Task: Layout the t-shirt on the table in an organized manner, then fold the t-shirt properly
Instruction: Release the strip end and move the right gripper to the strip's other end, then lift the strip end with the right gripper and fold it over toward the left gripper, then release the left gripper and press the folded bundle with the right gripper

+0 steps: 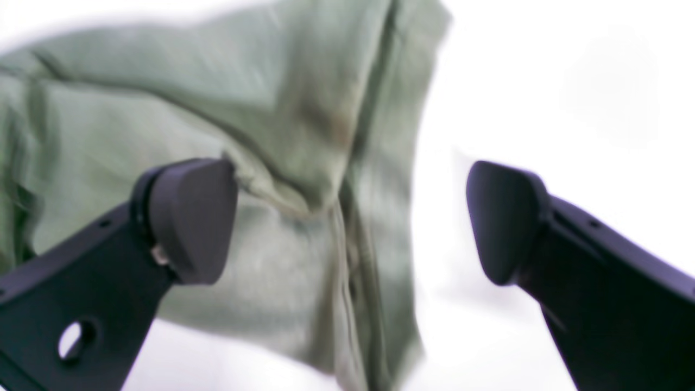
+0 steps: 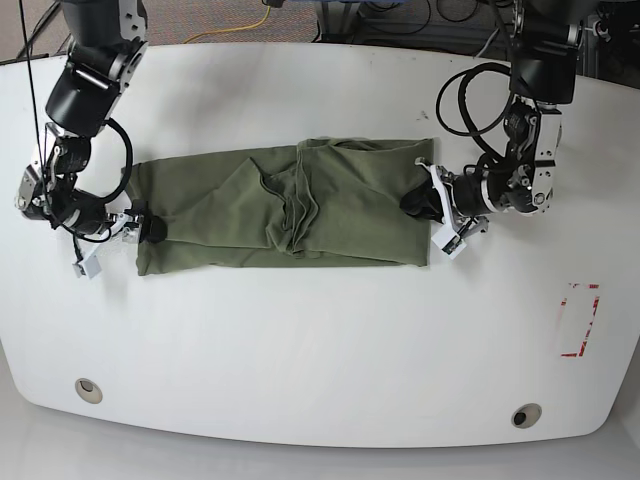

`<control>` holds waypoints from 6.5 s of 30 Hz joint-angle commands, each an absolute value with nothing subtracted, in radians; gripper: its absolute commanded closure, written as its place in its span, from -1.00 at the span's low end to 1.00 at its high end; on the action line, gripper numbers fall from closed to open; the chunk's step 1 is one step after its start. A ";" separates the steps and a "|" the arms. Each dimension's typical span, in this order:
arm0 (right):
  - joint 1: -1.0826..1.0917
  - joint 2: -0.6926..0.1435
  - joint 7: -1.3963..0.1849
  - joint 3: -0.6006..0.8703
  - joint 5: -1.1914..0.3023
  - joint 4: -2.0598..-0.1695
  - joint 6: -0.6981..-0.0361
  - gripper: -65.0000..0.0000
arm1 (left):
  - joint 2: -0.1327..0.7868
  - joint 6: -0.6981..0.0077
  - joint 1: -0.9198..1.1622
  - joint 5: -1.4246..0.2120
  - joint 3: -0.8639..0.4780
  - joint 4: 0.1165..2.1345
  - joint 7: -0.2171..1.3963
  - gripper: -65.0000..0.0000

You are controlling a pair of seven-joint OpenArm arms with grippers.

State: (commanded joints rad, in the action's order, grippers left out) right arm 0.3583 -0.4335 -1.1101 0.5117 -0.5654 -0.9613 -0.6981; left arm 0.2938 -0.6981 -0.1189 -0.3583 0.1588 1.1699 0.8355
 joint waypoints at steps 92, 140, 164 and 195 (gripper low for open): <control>0.143 0.157 -1.216 0.018 -0.561 -1.730 -0.575 0.87 | 0.285 -0.698 -0.104 -0.364 0.157 1.178 0.839 0.85; 0.035 -0.067 -1.196 -0.320 -0.562 -1.917 -0.585 -1.00 | 0.271 -0.698 -0.120 -0.364 -0.177 1.626 0.941 0.85; 0.061 -0.087 -1.018 -0.378 -0.559 -1.695 -0.585 -0.53 | 0.308 -0.698 -0.021 -0.366 -0.412 1.719 0.941 0.85; 0.136 0.116 -0.984 -0.590 -0.559 -1.653 -0.435 0.11 | 0.329 -0.698 0.044 -0.364 -0.414 1.732 0.941 0.85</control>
